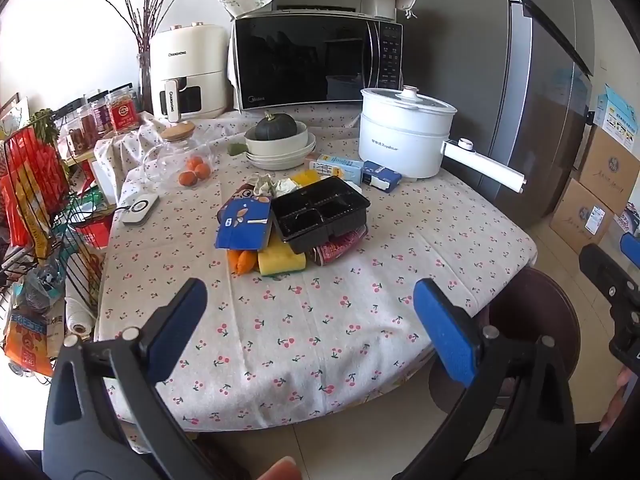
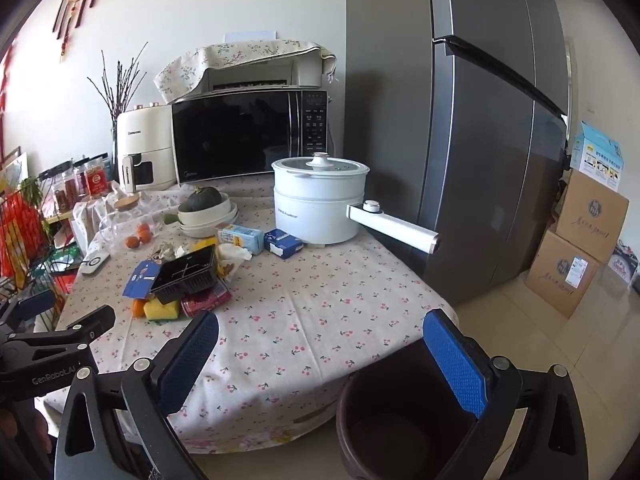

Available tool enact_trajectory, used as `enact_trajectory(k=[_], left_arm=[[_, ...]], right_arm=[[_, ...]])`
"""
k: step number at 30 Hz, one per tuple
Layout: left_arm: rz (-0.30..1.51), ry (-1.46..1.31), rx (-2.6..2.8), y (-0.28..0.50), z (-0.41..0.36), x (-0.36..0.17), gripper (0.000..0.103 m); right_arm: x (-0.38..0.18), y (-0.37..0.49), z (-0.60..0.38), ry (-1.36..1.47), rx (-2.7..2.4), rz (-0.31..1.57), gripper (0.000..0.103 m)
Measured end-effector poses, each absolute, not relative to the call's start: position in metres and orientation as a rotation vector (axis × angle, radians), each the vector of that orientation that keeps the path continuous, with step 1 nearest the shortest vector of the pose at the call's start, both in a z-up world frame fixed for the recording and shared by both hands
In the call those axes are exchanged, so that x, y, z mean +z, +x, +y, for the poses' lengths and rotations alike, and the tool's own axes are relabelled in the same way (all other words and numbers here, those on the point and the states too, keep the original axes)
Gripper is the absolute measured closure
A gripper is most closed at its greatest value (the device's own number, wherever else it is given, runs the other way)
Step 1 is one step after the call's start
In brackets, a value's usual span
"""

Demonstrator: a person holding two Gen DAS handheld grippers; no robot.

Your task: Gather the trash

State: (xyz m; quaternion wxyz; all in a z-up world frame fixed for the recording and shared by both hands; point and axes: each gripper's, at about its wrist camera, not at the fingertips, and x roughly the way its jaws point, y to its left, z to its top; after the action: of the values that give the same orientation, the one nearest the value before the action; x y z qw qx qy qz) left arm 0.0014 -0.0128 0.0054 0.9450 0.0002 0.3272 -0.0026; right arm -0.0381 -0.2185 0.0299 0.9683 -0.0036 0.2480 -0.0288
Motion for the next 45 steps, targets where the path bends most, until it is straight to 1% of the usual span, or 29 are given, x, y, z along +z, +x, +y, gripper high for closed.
enact_trajectory(k=[4, 12, 25, 45], left_arm=[[0.712, -0.011, -0.066, 0.003, -0.018, 0.002, 0.001], [0.722, -0.013, -0.116, -0.001, -0.027, 0.003, 0.001], [0.790, 0.029, -0.182, 0.001, -0.043, -0.007, 0.001], [0.800, 0.077, -0.200, 0.000, -0.052, -0.011, 0.001]], right_arm=[[0.027, -0.037, -0.220, -0.011, -0.069, 0.522, 0.000], [0.026, -0.051, -0.232, 0.006, -0.131, 0.545, 0.000], [0.021, -0.057, -0.245, 0.013, -0.174, 0.682, 0.000], [0.016, -0.054, -0.249, -0.010, -0.214, 0.685, 0.000]])
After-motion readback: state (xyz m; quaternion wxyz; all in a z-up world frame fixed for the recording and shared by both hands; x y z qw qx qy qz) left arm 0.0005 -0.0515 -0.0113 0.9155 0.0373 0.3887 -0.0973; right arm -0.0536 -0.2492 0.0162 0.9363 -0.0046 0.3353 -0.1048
